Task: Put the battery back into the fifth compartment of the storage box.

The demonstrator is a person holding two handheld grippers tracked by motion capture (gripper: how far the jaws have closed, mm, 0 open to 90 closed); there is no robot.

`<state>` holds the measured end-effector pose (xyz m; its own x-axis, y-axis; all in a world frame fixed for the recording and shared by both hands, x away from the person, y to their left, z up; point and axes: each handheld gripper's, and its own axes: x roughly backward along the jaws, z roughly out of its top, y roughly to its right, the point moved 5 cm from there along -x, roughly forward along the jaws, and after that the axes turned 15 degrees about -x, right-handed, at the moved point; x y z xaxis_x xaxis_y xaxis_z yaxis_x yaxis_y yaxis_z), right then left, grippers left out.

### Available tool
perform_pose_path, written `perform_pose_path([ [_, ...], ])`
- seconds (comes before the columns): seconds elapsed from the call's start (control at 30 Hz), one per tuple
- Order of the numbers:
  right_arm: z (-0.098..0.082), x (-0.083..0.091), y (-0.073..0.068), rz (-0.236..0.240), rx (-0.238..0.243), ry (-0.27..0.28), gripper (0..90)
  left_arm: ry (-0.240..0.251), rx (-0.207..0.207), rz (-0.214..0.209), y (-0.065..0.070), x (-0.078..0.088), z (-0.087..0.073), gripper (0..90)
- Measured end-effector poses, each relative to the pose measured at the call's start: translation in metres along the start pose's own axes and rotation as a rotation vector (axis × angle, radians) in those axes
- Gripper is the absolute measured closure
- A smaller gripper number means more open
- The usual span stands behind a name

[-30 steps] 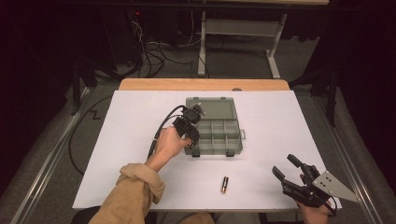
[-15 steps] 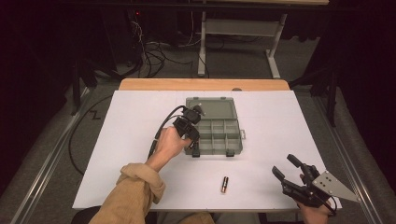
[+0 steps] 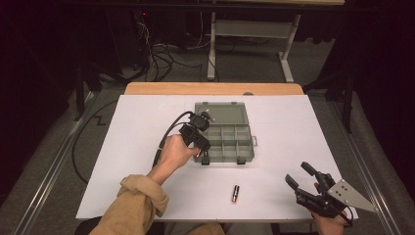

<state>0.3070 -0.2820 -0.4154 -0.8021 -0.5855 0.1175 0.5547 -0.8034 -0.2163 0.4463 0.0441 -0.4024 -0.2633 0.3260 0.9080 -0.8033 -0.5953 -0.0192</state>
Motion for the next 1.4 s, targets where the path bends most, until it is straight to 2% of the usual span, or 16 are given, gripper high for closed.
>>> perform_pose_path([
  [0.1, 0.000, 0.000, 0.000, 0.000, 0.002, -0.001, 32.9, 0.016, 0.008, -0.010, 0.003, 0.003, -0.002, 52.6],
  [0.23, 0.000, 0.000, 0.000, -0.001, 0.002, -0.002, 32.8, 0.032, -0.001, -0.006, 0.006, 0.008, -0.003, 47.6],
  [0.5, 0.000, 0.000, 0.000, 0.000, -0.003, 0.001, 32.6, 0.053, -0.039, 0.015, 0.016, 0.013, -0.005, 40.3],
  [0.7, 0.000, 0.000, 0.000, 0.001, -0.004, 0.002, 32.5, 0.064, -0.059, 0.022, 0.022, 0.016, -0.008, 39.7],
  [1.03, 0.000, 0.000, 0.000, 0.002, -0.007, 0.003, 32.3, 0.090, -0.071, -0.005, 0.034, 0.014, -0.018, 39.2],
  [1.4, 0.001, 0.000, -0.001, 0.004, -0.009, 0.007, 32.3, 0.108, -0.101, -0.015, 0.049, 0.015, -0.022, 38.9],
])
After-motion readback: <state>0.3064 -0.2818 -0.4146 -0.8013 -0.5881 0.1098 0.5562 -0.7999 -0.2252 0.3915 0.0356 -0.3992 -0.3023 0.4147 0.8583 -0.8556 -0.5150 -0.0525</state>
